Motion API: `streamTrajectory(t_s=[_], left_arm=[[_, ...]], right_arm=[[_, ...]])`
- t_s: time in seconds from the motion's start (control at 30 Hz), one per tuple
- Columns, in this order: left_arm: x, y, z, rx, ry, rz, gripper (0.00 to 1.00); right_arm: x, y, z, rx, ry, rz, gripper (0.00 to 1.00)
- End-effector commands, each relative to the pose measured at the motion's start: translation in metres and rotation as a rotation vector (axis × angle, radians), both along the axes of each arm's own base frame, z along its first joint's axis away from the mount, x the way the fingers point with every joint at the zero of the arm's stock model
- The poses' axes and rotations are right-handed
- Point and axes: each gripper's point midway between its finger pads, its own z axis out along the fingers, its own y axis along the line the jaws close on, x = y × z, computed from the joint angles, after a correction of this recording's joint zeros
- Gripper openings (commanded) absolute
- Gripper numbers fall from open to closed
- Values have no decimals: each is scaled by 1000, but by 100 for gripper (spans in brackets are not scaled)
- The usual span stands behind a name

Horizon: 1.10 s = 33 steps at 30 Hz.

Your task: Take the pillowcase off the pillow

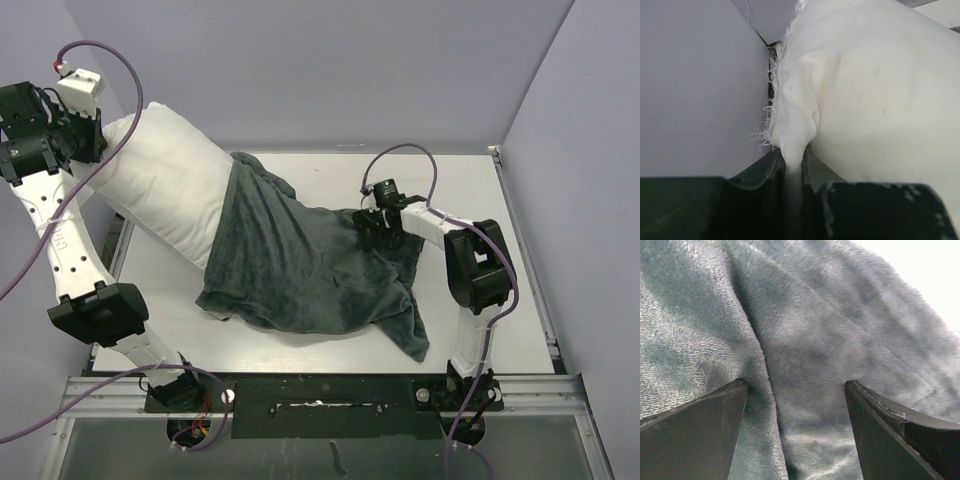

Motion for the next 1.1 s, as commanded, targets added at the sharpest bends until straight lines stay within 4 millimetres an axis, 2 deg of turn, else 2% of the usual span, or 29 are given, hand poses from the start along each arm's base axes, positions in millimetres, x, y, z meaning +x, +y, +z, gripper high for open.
streamTrajectory(t_s=[0.0, 0.13, 0.17, 0.33, 0.43, 0.57, 0.7, 0.83, 1.07], left_arm=[[-6, -13, 68, 96, -212, -56, 0], [-9, -11, 77, 125, -232, -52, 0], [-8, -10, 79, 131, -234, -49, 0], [-8, 0, 85, 181, -244, -31, 0], [-10, 11, 91, 206, -257, -8, 0], [-16, 31, 103, 235, -282, 26, 0], [-24, 56, 114, 247, -302, 65, 0], [-31, 66, 122, 271, -315, 79, 0], [-36, 68, 133, 312, -338, 89, 0]], right_arm=[[-12, -10, -3, -35, 57, -96, 47], [-21, -42, 2, -6, 76, -276, 4], [-22, -55, 5, 5, 79, -328, 0], [-35, -110, 18, 33, 94, -544, 0], [-41, -139, 34, 77, 60, -648, 0], [-55, -184, 51, 95, 28, -807, 0], [-79, -225, 59, 134, 30, -997, 0], [-103, -255, 64, 121, 32, -1148, 0], [-128, -277, 72, 200, 64, -1428, 0]])
